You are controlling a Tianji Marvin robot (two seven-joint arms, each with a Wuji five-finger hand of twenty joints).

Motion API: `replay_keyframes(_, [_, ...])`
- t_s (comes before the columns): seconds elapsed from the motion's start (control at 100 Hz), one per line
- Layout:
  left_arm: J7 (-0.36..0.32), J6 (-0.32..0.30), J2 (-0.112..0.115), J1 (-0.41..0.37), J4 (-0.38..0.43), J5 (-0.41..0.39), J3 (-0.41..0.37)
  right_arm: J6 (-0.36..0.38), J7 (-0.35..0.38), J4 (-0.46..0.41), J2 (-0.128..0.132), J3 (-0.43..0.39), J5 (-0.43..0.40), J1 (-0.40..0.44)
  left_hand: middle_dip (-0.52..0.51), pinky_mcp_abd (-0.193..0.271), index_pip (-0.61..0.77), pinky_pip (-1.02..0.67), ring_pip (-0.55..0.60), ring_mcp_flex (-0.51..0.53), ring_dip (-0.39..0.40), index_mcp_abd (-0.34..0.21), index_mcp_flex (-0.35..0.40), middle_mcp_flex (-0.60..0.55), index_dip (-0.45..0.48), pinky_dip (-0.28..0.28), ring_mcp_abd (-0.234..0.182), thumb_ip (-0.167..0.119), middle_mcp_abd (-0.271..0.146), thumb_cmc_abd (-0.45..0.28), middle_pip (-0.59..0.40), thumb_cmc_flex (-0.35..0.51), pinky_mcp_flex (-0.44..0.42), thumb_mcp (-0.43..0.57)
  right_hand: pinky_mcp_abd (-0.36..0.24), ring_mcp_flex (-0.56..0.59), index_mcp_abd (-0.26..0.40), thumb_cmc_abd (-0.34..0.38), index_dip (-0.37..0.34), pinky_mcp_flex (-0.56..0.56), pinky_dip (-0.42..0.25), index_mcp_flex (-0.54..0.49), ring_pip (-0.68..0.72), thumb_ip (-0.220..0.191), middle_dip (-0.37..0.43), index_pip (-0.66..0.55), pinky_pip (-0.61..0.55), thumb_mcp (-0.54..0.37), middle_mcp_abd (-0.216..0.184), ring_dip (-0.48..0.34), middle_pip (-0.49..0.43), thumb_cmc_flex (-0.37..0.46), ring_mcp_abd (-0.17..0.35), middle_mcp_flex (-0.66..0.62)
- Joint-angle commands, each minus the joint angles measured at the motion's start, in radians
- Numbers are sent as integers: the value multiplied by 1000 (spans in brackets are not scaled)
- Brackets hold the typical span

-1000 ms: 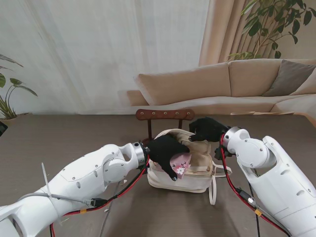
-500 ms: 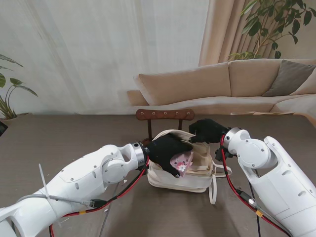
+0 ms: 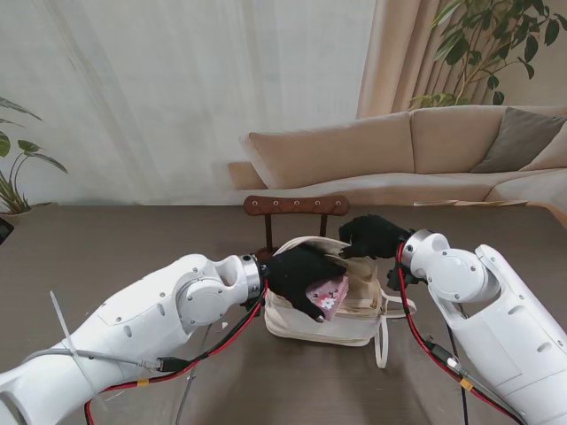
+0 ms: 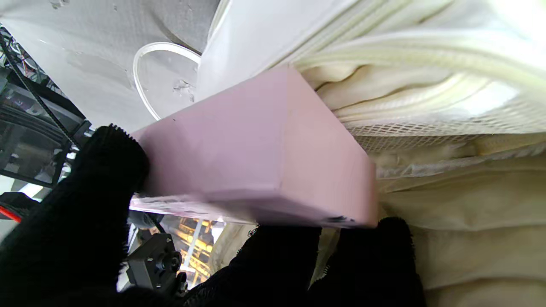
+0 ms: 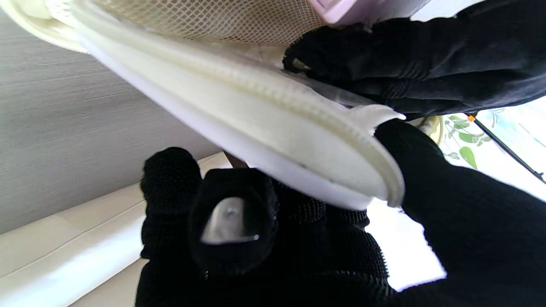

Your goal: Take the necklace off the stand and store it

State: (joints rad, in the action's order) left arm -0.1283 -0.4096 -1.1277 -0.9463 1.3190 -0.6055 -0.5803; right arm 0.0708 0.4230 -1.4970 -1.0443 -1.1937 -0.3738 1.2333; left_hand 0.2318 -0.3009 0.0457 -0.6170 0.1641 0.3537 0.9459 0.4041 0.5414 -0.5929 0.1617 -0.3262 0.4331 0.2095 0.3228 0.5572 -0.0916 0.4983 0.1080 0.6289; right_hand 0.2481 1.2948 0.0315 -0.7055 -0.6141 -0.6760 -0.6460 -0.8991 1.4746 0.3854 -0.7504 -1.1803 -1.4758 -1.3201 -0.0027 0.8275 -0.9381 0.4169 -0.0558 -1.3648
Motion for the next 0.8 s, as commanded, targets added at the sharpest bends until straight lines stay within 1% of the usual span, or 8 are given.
replay_keyframes(0.0, [-3,2,5,9,8,2,1,5,17,-7,0,2,2,6,-29,-7,59,97,-30,-73,-55,-85,12,67,15,32,33,-122,3,-149,21,44,-43,92,25,20,64,15,-10,-401,-36,-21,12,-9,-6,-16,-59,-58,19,8,-39,54,37,-86])
replay_keyframes(0.08, [-26,18,10,10,21,8,2,5,18,-7,0,2,4,7,-52,0,42,183,-47,-136,-141,-76,-22,127,-6,44,41,-127,16,-164,33,34,-63,60,25,20,64,15,-10,-401,-36,-21,12,-9,-6,-16,-59,-58,20,8,-40,54,38,-86])
replay_keyframes(0.19, [-30,27,12,8,28,3,2,5,21,-7,1,2,7,7,-64,-3,47,273,-47,-168,-199,-69,-33,157,-12,44,45,-130,22,-168,27,23,-51,47,25,20,64,14,-11,-401,-36,-22,13,-9,-6,-16,-59,-58,21,8,-40,54,38,-86])
replay_keyframes(0.47, [-27,33,15,0,43,-14,-5,7,25,-5,1,2,10,7,-64,-3,56,427,-32,-162,-199,-72,-26,157,-9,6,37,-131,19,-178,13,31,11,55,25,20,64,13,-11,-401,-37,-22,14,-9,-6,-15,-59,-59,21,8,-41,54,34,-86])
replay_keyframes(0.62, [-14,14,22,-26,78,-42,-39,8,26,-6,2,3,9,7,-46,3,78,438,-1,-109,-139,-113,-4,113,15,-44,25,-130,-19,-177,-8,35,54,67,25,19,63,14,-10,-401,-37,-22,13,-9,-5,-15,-59,-58,20,8,-41,54,32,-86])
replay_keyframes(0.72, [-10,-1,29,-53,116,-59,-75,9,27,-6,2,5,9,7,-15,-4,102,414,30,-37,-28,-160,42,42,43,-86,10,-127,-41,-172,-26,43,109,83,25,20,64,13,-10,-401,-37,-23,14,-9,-5,-14,-59,-58,21,8,-40,54,35,-86])
replay_keyframes(0.74, [-11,-3,31,-59,126,-62,-83,9,27,-5,2,6,9,7,3,-6,110,406,22,-13,24,-169,53,17,58,-104,6,-125,-47,-172,-29,44,123,85,25,20,64,13,-10,-401,-37,-23,14,-9,-5,-14,-59,-59,21,8,-40,54,35,-86])
replay_keyframes(0.79, [-18,-7,36,-76,150,-70,-105,9,28,-5,2,7,9,7,15,-12,123,389,33,32,47,-186,82,-21,68,-117,-2,-125,-56,-169,-42,47,156,87,25,20,64,14,-10,-401,-37,-23,13,-9,-5,-14,-59,-58,20,8,-40,54,33,-86])
